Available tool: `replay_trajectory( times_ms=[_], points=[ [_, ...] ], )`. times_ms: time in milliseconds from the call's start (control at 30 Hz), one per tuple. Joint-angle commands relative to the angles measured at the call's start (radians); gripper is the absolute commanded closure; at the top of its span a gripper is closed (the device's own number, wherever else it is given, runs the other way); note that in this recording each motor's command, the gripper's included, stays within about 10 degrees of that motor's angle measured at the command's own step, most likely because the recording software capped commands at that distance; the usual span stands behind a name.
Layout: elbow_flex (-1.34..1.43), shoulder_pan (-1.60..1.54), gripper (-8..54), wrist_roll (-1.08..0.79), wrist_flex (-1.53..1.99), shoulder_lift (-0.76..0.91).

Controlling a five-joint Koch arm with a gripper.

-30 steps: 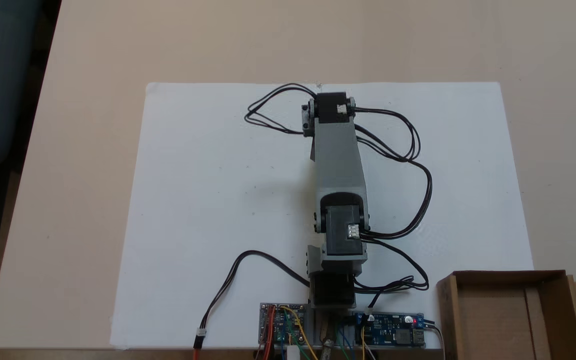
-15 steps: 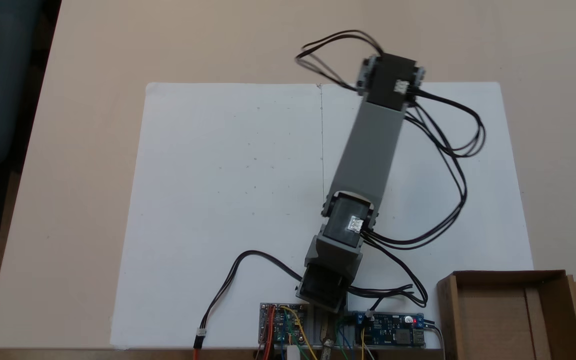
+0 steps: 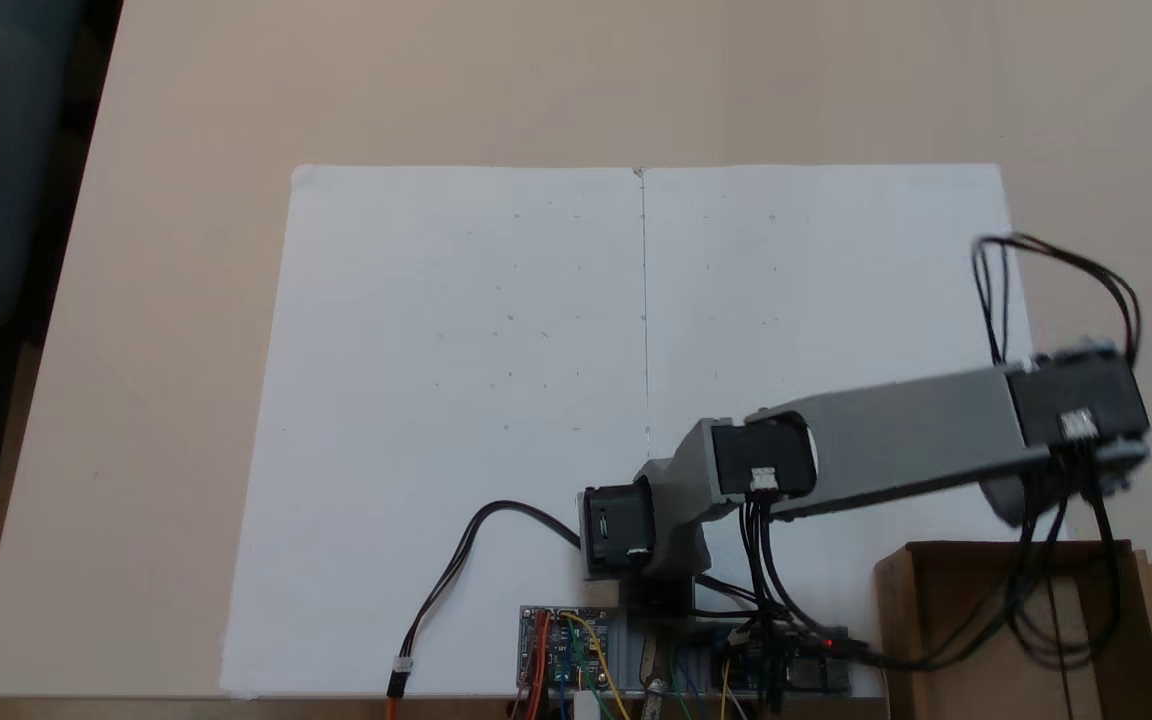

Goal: Grasp a green dice and put it in the bin.

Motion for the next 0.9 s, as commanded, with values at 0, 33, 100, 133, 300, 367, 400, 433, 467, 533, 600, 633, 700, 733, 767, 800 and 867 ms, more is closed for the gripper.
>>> replay_trajectory(
  times_ms=[0, 33, 100, 133, 300, 367, 400, 433, 467, 533, 600, 633, 700, 733, 767, 800, 867],
  points=[
    [-0.051, 0.124, 33.8, -0.153, -0.044, 0.002],
    [-0.051, 0.164, 33.8, -0.164, -0.069, -0.009],
    [-0.051, 0.232, 33.8, -0.179, -0.097, -0.034],
    [-0.051, 0.259, 33.8, -0.184, -0.103, -0.049],
    [-0.048, 0.313, 33.8, -0.198, -0.089, -0.091],
    [-0.048, 0.313, 33.8, -0.196, -0.089, -0.100],
    [-0.048, 0.313, 33.8, -0.196, -0.089, -0.101],
    [-0.048, 0.313, 33.8, -0.196, -0.087, -0.101],
    [-0.048, 0.313, 33.8, -0.196, -0.089, -0.101],
    [-0.020, 0.293, 16.3, -0.195, -0.087, -0.109],
    [0.018, 0.282, 10.0, -0.190, -0.087, -0.110],
    [0.026, 0.278, 5.7, -0.189, -0.087, -0.110],
    [0.031, 0.276, 4.0, -0.175, -0.087, -0.110],
    [0.034, 0.278, 4.0, -0.161, -0.087, -0.110],
    [0.034, 0.276, 4.0, -0.144, -0.091, -0.110],
    [0.034, 0.273, 4.0, -0.121, -0.094, -0.110],
    [0.032, 0.265, 4.0, -0.055, -0.126, -0.110]
  ],
)
